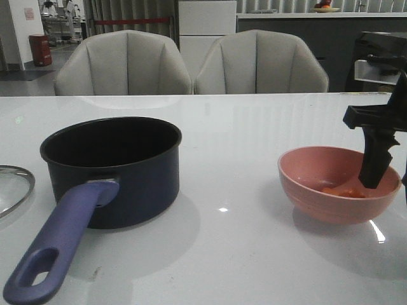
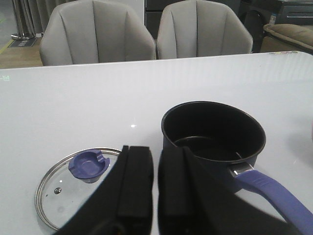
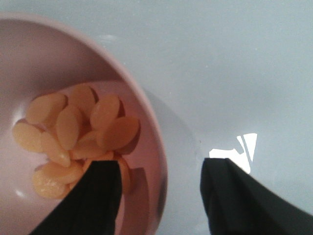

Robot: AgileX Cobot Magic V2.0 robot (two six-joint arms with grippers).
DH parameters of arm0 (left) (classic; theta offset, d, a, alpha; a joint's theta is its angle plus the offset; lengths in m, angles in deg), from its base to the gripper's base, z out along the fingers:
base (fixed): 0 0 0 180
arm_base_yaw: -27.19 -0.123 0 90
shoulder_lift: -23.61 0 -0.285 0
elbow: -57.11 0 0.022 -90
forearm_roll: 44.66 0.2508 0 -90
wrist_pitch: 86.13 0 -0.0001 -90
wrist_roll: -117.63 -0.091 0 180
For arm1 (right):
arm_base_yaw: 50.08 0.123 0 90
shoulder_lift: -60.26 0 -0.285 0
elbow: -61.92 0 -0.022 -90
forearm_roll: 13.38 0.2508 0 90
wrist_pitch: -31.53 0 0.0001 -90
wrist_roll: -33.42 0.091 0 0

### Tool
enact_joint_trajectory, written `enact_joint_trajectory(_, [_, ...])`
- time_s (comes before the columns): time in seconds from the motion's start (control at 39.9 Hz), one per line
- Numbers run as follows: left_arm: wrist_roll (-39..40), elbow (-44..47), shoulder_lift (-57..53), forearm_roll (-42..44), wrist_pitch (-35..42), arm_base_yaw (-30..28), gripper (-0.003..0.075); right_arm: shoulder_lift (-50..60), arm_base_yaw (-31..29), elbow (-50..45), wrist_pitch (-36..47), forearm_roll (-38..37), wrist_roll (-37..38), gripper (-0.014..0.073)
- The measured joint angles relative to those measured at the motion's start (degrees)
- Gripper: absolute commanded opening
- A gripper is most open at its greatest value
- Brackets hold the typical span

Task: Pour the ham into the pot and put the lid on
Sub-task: 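Reach the right gripper to the pink bowl rim and grasp it, then lift the pink bowl and carry it above the saucepan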

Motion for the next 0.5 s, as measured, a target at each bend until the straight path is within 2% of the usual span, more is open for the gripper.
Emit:
enact_joint_trajectory(0.08, [0.0,0.0,0.0,0.0,0.0,0.0,0.0144,-1.48,0.0,0.79,0.0,0.0,-0.11,0.04])
enact_joint_trajectory(0.13, [0.0,0.0,0.0,0.0,0.0,0.0,0.0144,-2.63,0.0,1.55,0.0,0.0,-0.56,0.031])
enact_joint_trajectory(0.2, [0.0,0.0,0.0,0.0,0.0,0.0,0.0144,-3.55,0.0,2.65,-0.13,0.28,-1.3,0.0125])
enact_joint_trajectory(0.28, [0.0,0.0,0.0,0.0,0.0,0.0,0.0144,-3.87,0.0,3.69,-0.52,0.92,-2.09,0.0153])
enact_joint_trajectory(0.35, [0.0,0.0,0.0,0.0,0.0,0.0,0.0144,-3.87,0.0,5.26,-1.89,1.55,-2.45,0.0128])
enact_joint_trajectory(0.5, [0.0,0.0,0.0,0.0,0.0,0.0,0.0144,-3.87,0.0,9.04,-5.86,2.86,-4.28,0.013])
